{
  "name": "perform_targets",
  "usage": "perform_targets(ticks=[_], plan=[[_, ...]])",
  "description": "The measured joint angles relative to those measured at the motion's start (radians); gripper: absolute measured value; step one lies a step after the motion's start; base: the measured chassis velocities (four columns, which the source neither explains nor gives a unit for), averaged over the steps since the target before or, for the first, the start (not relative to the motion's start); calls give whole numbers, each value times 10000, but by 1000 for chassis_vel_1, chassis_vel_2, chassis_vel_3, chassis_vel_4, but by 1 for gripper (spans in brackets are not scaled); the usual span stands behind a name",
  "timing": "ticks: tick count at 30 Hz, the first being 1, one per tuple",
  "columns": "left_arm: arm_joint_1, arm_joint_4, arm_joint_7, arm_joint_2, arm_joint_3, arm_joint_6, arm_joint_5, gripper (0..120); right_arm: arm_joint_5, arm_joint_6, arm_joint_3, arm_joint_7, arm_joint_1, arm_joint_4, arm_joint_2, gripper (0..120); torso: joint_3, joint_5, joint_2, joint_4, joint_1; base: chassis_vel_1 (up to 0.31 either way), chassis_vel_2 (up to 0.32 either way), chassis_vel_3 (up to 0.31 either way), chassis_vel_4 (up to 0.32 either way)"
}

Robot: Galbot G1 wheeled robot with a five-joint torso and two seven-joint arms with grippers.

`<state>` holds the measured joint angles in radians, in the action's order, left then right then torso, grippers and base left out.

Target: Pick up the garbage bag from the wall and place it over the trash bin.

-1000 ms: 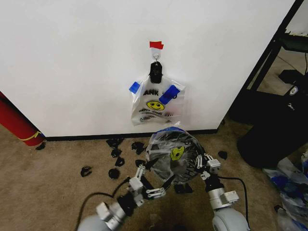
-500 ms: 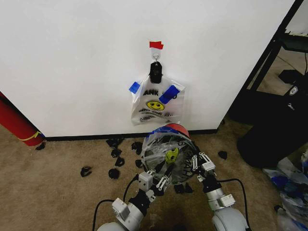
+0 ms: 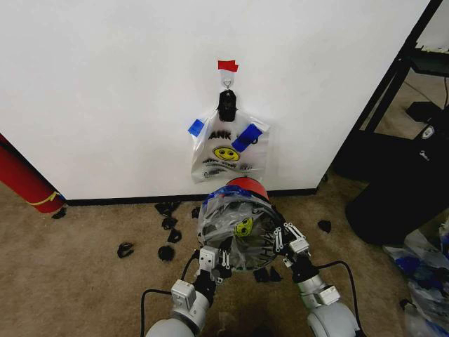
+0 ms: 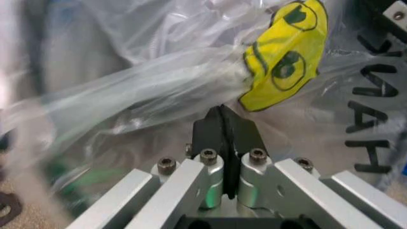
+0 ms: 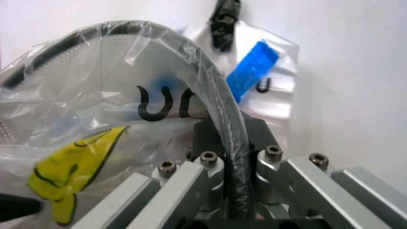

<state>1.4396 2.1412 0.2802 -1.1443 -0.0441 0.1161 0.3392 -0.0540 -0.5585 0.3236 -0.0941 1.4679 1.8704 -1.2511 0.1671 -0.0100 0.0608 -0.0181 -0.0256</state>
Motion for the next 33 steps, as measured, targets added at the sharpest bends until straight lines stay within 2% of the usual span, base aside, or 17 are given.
perform_targets(ticks=[12, 20, 26, 29, 33], plan=[[-540, -477, 453, -78, -123, 351, -182, 0, 101, -265, -498, -567, -29, -324, -264, 0, 0, -1, 0, 0, 0, 0, 0, 0, 0], [-1278, -1315, 938, -297, -153, 658, -1078, 0, 96, -401, -770, -1043, -124, -699, -465, 0, 0, -1, -2, 0, 0, 0, 0, 0, 0], [-1634, -1783, 976, -461, -262, 665, -1319, 0, 51, -468, -809, -1211, -128, -792, -515, 0, 0, -1, -2, 0, 0, 0, 0, 0, 0], [-2001, -2374, 1040, -691, -372, 652, -1499, 0, -150, -534, -778, -1416, -100, -775, -480, 0, 0, -1, -2, 0, 0, 0, 0, 0, 0], [-2167, -2569, 1062, -754, -416, 663, -1551, 0, -263, -568, -750, -1517, -78, -717, -455, 0, 0, -1, -2, 0, 0, 0, 0, 0, 0]])
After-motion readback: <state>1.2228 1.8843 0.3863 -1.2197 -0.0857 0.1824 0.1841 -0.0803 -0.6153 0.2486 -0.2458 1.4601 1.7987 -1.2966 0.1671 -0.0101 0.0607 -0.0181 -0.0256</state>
